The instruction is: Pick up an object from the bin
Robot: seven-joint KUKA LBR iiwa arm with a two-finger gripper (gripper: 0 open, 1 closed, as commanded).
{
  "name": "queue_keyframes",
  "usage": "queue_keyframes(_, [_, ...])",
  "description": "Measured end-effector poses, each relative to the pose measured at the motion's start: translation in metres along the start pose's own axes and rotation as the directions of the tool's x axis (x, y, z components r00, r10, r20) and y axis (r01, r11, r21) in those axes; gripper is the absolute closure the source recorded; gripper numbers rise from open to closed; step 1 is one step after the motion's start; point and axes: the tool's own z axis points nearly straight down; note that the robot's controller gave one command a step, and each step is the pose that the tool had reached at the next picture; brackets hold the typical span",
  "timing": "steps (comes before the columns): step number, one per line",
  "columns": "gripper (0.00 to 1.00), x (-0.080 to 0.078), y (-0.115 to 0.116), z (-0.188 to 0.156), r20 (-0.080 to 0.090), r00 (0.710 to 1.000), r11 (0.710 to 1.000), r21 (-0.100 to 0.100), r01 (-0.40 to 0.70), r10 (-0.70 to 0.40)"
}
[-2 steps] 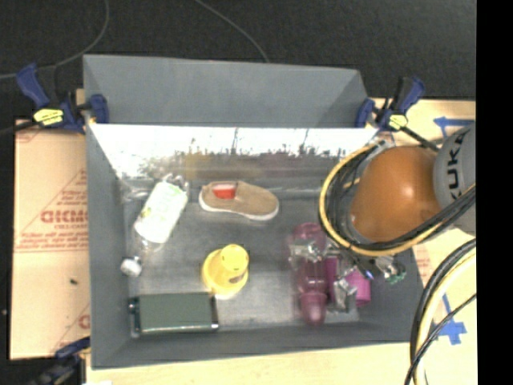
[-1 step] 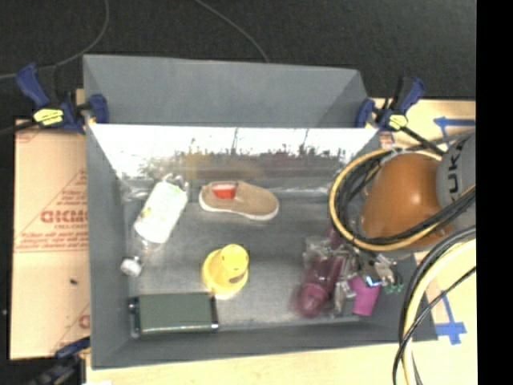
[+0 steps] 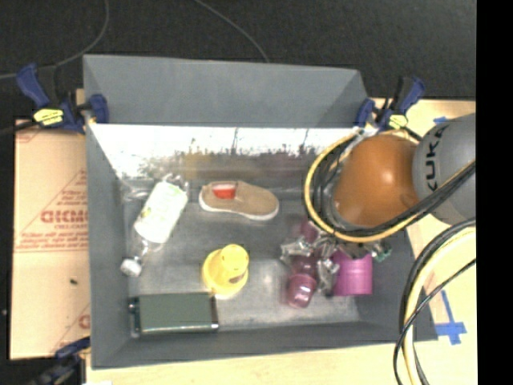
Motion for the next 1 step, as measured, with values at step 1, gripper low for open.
queue_keyframes(1, [1.0, -0.0062, 0.0, 0.0018, -0.001, 0.993, 0.993, -0.003, 0.117, -0.118])
